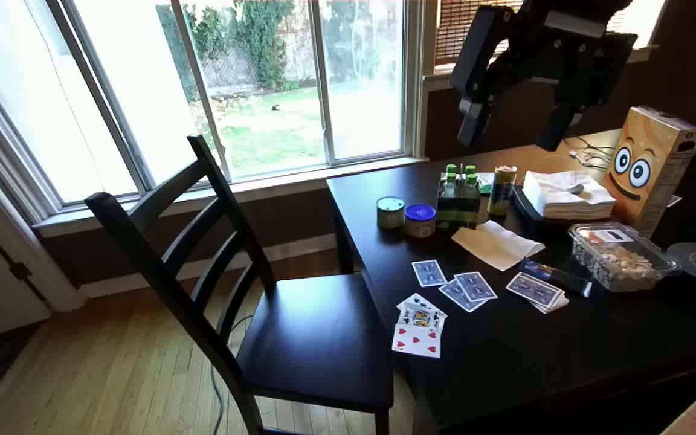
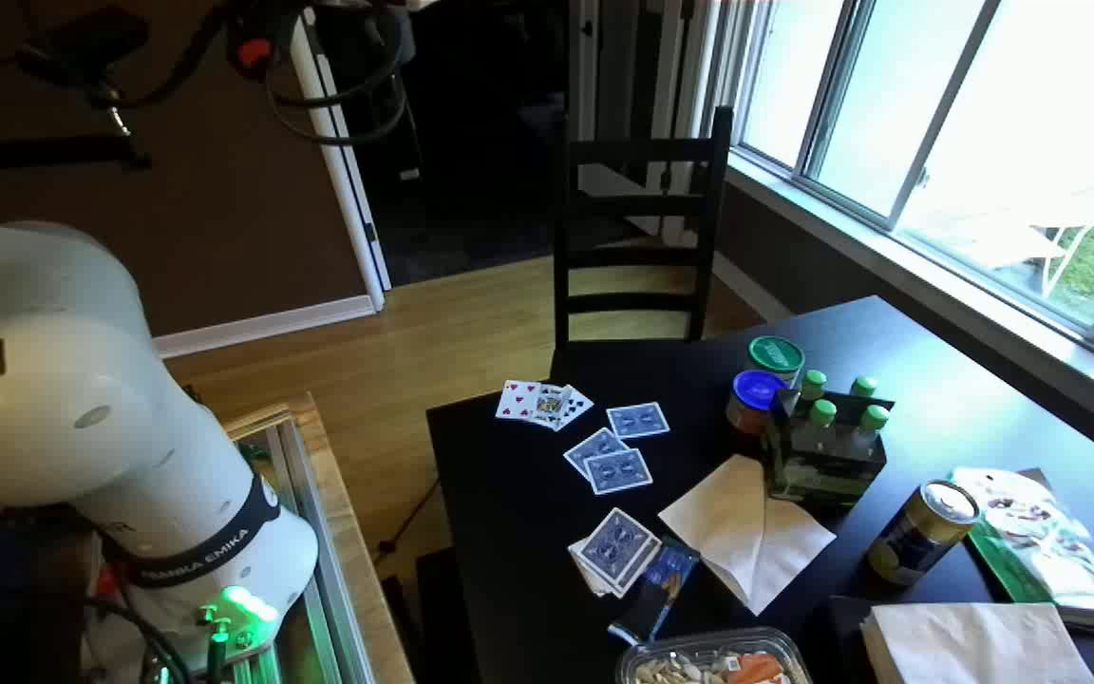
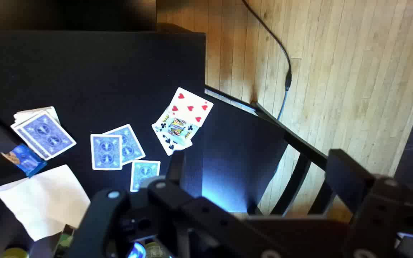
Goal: Put the packet on the plastic box
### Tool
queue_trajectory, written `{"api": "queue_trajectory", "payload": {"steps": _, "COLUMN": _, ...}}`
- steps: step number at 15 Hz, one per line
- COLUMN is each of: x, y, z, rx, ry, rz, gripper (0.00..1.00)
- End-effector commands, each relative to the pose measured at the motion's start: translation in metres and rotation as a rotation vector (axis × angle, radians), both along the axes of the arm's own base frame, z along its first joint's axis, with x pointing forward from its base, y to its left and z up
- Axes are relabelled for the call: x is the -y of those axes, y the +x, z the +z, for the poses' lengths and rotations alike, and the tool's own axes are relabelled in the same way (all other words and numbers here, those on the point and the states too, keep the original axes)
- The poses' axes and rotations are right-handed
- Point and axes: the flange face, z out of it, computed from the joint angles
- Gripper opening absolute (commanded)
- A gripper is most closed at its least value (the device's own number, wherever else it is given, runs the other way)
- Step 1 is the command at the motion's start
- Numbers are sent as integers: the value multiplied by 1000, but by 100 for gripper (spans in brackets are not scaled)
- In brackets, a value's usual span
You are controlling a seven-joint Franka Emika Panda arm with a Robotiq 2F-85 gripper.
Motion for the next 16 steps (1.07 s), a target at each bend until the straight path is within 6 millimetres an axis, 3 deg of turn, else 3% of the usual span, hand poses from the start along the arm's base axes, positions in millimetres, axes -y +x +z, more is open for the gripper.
{"api": "queue_trajectory", "payload": {"steps": 1, "x": 0, "y": 0, "z": 1, "rx": -1, "ry": 0, "rz": 0, "gripper": 100}}
{"api": "queue_trajectory", "payload": {"steps": 6, "x": 0, "y": 0, "z": 1, "rx": -1, "ry": 0, "rz": 0, "gripper": 100}}
{"api": "queue_trajectory", "payload": {"steps": 8, "x": 2, "y": 20, "z": -15, "rx": 6, "ry": -45, "rz": -129, "gripper": 100}}
{"api": "queue_trajectory", "payload": {"steps": 12, "x": 32, "y": 61, "z": -76, "rx": 16, "ry": -136, "rz": -300, "gripper": 100}}
{"api": "queue_trajectory", "payload": {"steps": 16, "x": 77, "y": 100, "z": -143, "rx": -5, "ry": -221, "rz": -477, "gripper": 100}}
